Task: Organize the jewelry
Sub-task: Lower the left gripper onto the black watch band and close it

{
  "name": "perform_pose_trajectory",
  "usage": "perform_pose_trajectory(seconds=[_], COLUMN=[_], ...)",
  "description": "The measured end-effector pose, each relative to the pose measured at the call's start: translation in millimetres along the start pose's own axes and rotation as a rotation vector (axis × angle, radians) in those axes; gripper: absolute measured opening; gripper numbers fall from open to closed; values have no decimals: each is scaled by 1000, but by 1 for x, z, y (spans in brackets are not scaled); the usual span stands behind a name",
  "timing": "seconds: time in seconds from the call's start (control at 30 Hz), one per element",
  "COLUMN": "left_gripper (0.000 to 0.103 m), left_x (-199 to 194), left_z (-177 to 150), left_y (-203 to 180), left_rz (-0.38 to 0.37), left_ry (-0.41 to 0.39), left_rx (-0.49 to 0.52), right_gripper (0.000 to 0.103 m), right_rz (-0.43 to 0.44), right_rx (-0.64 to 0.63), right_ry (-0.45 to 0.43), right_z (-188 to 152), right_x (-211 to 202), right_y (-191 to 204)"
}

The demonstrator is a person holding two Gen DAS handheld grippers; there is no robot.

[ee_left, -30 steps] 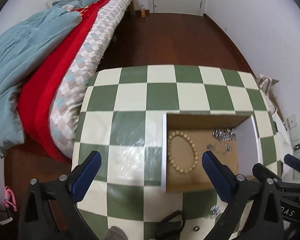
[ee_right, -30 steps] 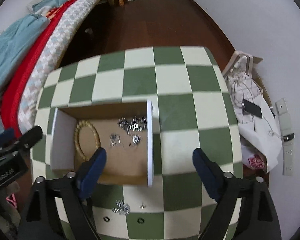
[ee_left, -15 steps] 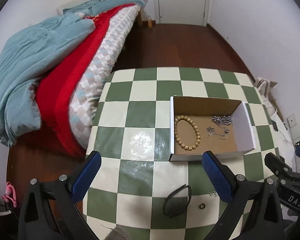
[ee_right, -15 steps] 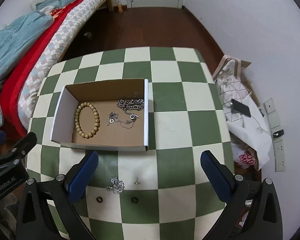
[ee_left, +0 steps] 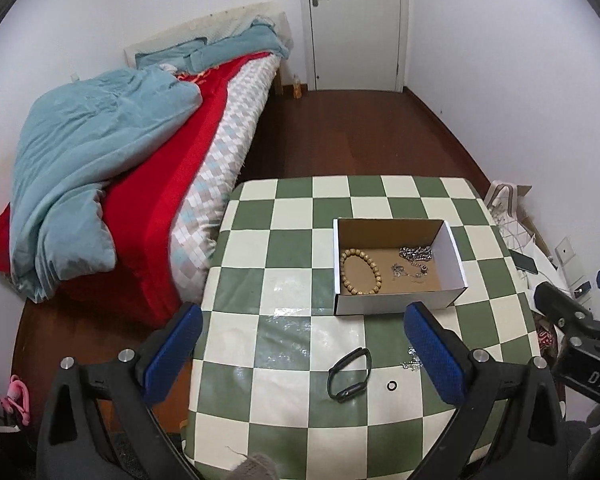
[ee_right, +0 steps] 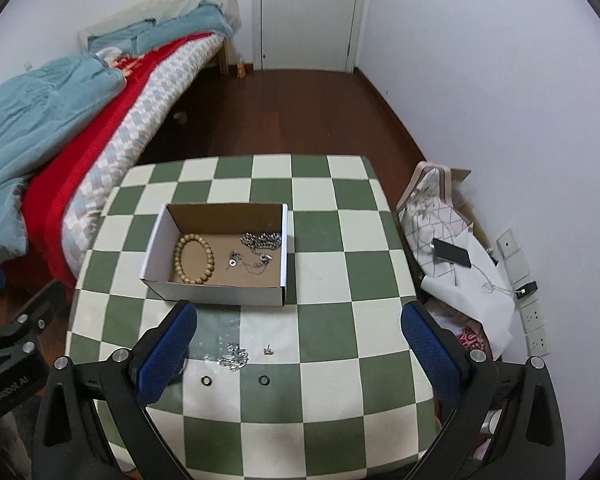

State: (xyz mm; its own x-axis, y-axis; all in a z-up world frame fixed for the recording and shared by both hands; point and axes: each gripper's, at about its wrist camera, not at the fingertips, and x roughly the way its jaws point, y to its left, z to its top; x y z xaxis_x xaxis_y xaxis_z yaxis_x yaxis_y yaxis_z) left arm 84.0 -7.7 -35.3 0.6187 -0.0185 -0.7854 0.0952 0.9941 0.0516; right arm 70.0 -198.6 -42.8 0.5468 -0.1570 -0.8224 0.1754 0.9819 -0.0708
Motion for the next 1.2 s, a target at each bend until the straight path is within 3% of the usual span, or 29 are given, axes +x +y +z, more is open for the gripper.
perform_pose_trajectory(seconds=[0.37, 0.53, 0.6, 0.7, 0.8, 0.87, 0.9, 0.93, 1.03, 1.2], left_gripper=[103, 103, 103, 103, 103, 103, 103, 103, 103, 102], left_x=[-47, -43, -33, -6, 26, 47, 56, 68, 90, 136], left_z=[-3, -9, -15, -29, -45, -55, -58, -62, -68, -74], left_y=[6, 12, 13, 14, 17, 18, 18, 17, 14, 3], left_rz=[-8, 27, 75, 212, 267, 284, 288, 291, 243, 137], left_ry=[-103, -115, -95, -66, 4, 62, 88, 117, 183, 314], left_rx=[-24, -40, -27, 19, 42, 50, 54, 58, 42, 39], right_gripper=[103, 103, 103, 103, 103, 95, 84, 77, 74, 66], right_rz=[15, 37, 58, 90, 105, 128, 142, 159, 214, 276], right_rx=[22, 27, 36, 58, 92, 108, 116, 128, 163, 168], right_ry=[-94, -113, -115, -69, 4, 59, 79, 106, 181, 237], right_z=[-10, -15, -19, -28, -44, -55, -60, -66, -81, -93], right_x=[-62, -74, -73, -54, -20, 7, 19, 34, 78, 130], right_y=[0, 3, 2, -3, -8, -10, -11, -12, -10, 12])
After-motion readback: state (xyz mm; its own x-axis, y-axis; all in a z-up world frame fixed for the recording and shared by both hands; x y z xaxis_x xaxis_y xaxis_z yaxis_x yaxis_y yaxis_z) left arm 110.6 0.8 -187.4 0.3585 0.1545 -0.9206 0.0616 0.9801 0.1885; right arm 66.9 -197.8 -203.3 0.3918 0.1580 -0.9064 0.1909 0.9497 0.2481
